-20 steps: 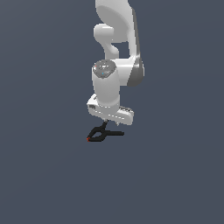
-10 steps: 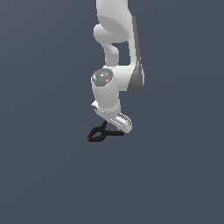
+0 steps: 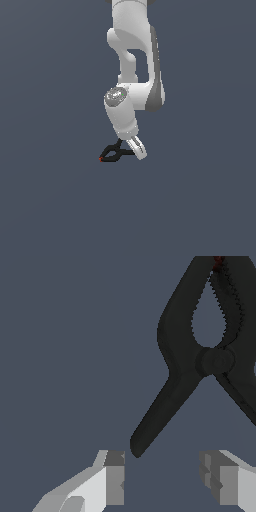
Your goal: Pick up the object and move it to a goal position.
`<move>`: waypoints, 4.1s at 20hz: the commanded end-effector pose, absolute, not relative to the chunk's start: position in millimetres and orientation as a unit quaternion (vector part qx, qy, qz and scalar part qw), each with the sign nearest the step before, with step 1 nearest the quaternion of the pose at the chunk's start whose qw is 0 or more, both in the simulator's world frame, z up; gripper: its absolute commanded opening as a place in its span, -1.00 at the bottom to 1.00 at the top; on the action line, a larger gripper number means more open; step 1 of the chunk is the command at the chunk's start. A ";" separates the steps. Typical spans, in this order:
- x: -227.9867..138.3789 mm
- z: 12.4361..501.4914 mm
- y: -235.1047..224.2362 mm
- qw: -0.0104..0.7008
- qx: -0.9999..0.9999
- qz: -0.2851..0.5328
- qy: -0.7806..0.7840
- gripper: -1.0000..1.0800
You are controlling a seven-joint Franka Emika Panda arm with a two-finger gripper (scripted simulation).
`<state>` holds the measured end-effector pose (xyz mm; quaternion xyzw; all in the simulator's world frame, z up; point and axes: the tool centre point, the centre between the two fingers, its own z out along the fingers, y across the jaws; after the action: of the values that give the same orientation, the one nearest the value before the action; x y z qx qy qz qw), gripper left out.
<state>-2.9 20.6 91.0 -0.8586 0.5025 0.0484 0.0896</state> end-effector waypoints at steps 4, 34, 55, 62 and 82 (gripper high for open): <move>-3.5 76.1 25.1 0.098 -0.803 0.063 0.584 0.23; -5.7 25.2 37.7 0.105 -0.693 0.087 0.708 0.23; -6.8 35.5 45.4 0.106 -0.693 0.087 0.708 -1.00; -10.5 76.0 65.9 0.106 -0.692 0.087 0.708 -1.00; -24.6 287.1 171.0 0.104 -0.692 0.085 0.709 -1.00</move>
<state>-23.9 163.9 270.6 -0.6923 0.7089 0.0863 0.1038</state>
